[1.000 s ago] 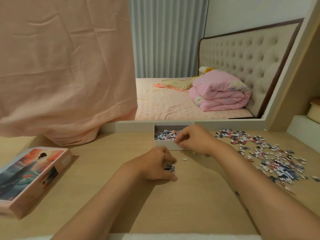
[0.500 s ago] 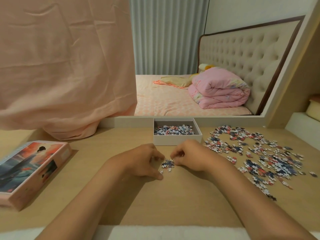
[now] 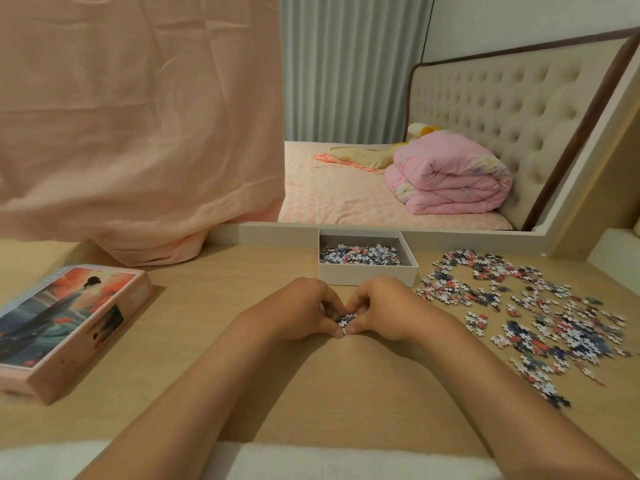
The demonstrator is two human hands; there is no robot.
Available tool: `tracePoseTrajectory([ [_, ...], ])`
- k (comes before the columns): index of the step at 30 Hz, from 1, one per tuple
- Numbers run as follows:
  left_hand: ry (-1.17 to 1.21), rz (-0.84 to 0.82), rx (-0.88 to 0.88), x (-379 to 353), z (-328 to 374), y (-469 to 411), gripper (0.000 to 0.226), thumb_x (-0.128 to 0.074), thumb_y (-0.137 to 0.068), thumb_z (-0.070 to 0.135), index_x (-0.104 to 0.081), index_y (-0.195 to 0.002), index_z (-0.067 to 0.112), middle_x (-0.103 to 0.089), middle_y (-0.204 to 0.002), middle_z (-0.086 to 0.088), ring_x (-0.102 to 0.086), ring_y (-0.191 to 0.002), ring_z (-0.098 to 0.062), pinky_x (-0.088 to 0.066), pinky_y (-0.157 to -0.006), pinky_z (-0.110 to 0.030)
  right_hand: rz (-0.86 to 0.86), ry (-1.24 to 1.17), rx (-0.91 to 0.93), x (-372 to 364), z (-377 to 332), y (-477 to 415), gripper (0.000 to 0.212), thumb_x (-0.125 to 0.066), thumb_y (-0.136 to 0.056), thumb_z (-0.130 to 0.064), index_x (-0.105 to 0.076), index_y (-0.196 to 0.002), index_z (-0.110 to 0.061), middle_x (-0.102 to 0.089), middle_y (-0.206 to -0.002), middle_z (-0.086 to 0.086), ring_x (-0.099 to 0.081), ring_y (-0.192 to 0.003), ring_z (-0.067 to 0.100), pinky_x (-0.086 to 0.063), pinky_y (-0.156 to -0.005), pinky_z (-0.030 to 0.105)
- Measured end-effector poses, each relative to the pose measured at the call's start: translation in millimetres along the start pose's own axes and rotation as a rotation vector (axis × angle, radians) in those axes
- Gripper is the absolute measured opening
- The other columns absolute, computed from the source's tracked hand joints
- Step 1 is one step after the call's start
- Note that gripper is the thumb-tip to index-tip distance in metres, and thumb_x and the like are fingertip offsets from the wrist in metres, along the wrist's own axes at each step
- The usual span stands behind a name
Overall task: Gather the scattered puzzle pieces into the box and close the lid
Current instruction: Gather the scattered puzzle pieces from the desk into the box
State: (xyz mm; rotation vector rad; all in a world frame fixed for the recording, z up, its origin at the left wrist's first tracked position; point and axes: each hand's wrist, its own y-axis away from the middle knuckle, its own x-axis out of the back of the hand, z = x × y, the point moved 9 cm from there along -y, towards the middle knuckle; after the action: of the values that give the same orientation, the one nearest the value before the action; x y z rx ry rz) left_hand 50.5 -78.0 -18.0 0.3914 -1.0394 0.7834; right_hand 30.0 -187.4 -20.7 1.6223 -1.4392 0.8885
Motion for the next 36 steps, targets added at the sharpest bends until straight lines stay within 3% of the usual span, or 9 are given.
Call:
tracePoseTrajectory([
  [4, 0.046, 0.022, -0.01, 0, 0, 0, 0.018, -0.082, -0.075, 0.029, -0.075, -0.091, 0.027, -0.062, -0.078, 0.016, -0.056, -0.067, 0.001, -0.038, -0.059, -0.008, -0.004, -0.018, 0.013, 1, 0, -2, 0.015, -0.086, -0.074, -0.025, -0.072, -0.077, -0.029, -0.067, -0.076, -0.011, -0.061, -0.072, 0.009, -0.044, -0.064, 0.022],
  [9, -0.032, 0.069, -0.038, -3, 7, -2, 0.019, -0.079, -0.078, 0.032, -0.075, -0.096, 0.026, -0.061, -0.08, 0.014, -0.052, -0.064, 0.005, -0.034, -0.058, -0.007, -0.017, 0.023, 0.04, 3, -1, -1, 0.014, -0.079, -0.081, -0.023, -0.078, -0.094, -0.026, -0.071, -0.083, -0.004, -0.064, -0.077, 0.013, -0.049, -0.071, 0.024],
  [11, -0.069, 0.085, -0.044, -3, 9, -4, 0.023, -0.078, -0.078, 0.036, -0.073, -0.099, 0.027, -0.062, -0.084, 0.013, -0.05, -0.065, 0.003, -0.038, -0.062, -0.013, -0.02, 0.085, 0.065, 4, -2, -1, 0.013, -0.076, -0.084, -0.025, -0.079, -0.097, -0.025, -0.073, -0.086, -0.002, -0.064, -0.08, 0.015, -0.048, -0.071, 0.024],
  [14, -0.145, 0.101, -0.03, -4, 12, -7, 0.027, -0.074, -0.08, 0.043, -0.073, -0.103, 0.03, -0.059, -0.086, 0.011, -0.051, -0.074, -0.006, -0.043, -0.067, -0.026, -0.015, 0.112, 0.078, 8, -2, 1, 0.009, -0.073, -0.086, -0.022, -0.08, -0.091, -0.023, -0.074, -0.084, -0.005, -0.065, -0.079, 0.011, -0.048, -0.071, 0.023],
  [20, -0.249, 0.1, -0.02, -2, 14, -14, 0.023, -0.069, -0.082, 0.05, -0.074, -0.1, 0.037, -0.061, -0.097, 0.01, -0.056, -0.092, -0.01, -0.034, -0.064, -0.026, -0.003, 0.047, 0.058, 21, 9, 5, 0.016, -0.068, -0.079, -0.011, -0.076, -0.072, -0.023, -0.071, -0.066, -0.011, -0.066, -0.067, 0.003, -0.048, -0.061, 0.017],
  [26, -0.274, 0.069, -0.084, -5, 16, -21, 0.024, -0.066, -0.086, 0.049, -0.069, -0.105, 0.035, -0.06, -0.099, 0.009, -0.057, -0.093, -0.012, -0.032, -0.063, -0.027, 0.229, -0.208, 0.086, 70, 11, -7, 0.011, -0.071, -0.081, -0.012, -0.08, -0.079, -0.017, -0.075, -0.07, -0.001, -0.063, -0.058, 0.001, -0.05, -0.06, 0.014],
  [29, -0.194, 0.06, -0.099, -7, 13, -21, 0.025, -0.068, -0.085, 0.044, -0.069, -0.108, 0.035, -0.06, -0.097, 0.01, -0.056, -0.088, -0.009, -0.037, -0.065, -0.027, 0.371, -0.239, 0.074, 91, 15, -27, 0.006, -0.076, -0.083, -0.014, -0.079, -0.085, -0.019, -0.073, -0.07, -0.008, -0.063, -0.055, -0.002, -0.047, -0.056, 0.01],
  [32, -0.135, 0.022, -0.124, -12, 12, -21, 0.027, -0.067, -0.087, 0.04, -0.071, -0.113, 0.034, -0.058, -0.098, 0.006, -0.055, -0.087, -0.011, -0.045, -0.073, -0.029, 0.359, -0.127, 0.049, 90, 18, -49, 0.015, -0.077, -0.083, -0.01, -0.079, -0.095, -0.019, -0.07, -0.085, -0.006, -0.057, -0.068, -0.007, -0.038, -0.053, -0.001],
  [36, -0.044, 0.029, -0.136, -10, 10, -23, 0.02, -0.071, -0.085, 0.035, -0.075, -0.104, 0.031, -0.054, -0.092, 0.008, -0.051, -0.078, -0.005, -0.046, -0.076, -0.029, 0.386, -0.128, 0.055, 92, 18, -51, 0.019, -0.072, -0.086, -0.007, -0.079, -0.093, -0.023, -0.07, -0.084, -0.008, -0.057, -0.072, -0.006, -0.04, -0.055, 0.001],
])
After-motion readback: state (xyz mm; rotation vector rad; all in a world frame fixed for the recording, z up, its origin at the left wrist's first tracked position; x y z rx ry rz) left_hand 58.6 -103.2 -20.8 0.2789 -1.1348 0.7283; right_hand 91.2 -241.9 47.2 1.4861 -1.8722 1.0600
